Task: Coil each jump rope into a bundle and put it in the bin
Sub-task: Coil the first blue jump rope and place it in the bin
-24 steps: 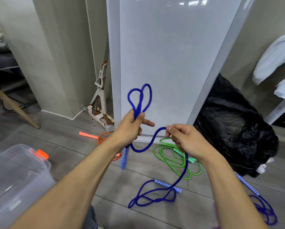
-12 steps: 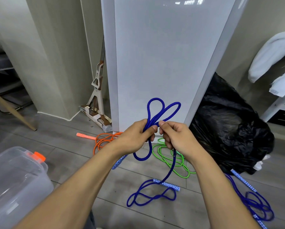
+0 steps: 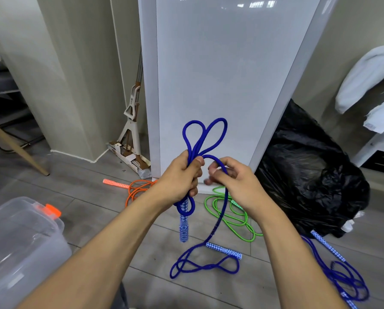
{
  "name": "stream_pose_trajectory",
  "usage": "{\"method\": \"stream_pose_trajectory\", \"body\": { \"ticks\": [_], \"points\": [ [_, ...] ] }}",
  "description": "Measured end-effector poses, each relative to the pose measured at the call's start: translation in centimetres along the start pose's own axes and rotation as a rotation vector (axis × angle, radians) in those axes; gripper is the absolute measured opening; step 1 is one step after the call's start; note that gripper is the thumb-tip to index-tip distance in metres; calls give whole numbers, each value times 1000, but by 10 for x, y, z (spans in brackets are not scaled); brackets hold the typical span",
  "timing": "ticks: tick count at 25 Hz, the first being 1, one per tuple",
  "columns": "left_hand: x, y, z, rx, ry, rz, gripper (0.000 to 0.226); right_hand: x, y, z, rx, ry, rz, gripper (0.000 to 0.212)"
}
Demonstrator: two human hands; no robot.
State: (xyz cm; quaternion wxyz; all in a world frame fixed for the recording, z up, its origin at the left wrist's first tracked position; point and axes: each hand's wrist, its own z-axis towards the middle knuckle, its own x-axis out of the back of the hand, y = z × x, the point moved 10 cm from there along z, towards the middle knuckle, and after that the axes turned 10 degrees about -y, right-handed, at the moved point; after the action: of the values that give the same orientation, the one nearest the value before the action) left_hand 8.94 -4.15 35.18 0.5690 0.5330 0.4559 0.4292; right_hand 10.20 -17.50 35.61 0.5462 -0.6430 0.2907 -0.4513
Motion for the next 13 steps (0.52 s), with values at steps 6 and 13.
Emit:
{"method": "stream_pose_trajectory", "body": {
  "ticks": [6, 13],
  "points": [
    [50, -1, 1, -48, 343, -105, 18, -3, 30, 0, -194, -127, 37, 37],
    [111, -18, -10, -81, 676, -299, 19, 40, 73, -16, -451, -123, -314, 32]
  ]
}}
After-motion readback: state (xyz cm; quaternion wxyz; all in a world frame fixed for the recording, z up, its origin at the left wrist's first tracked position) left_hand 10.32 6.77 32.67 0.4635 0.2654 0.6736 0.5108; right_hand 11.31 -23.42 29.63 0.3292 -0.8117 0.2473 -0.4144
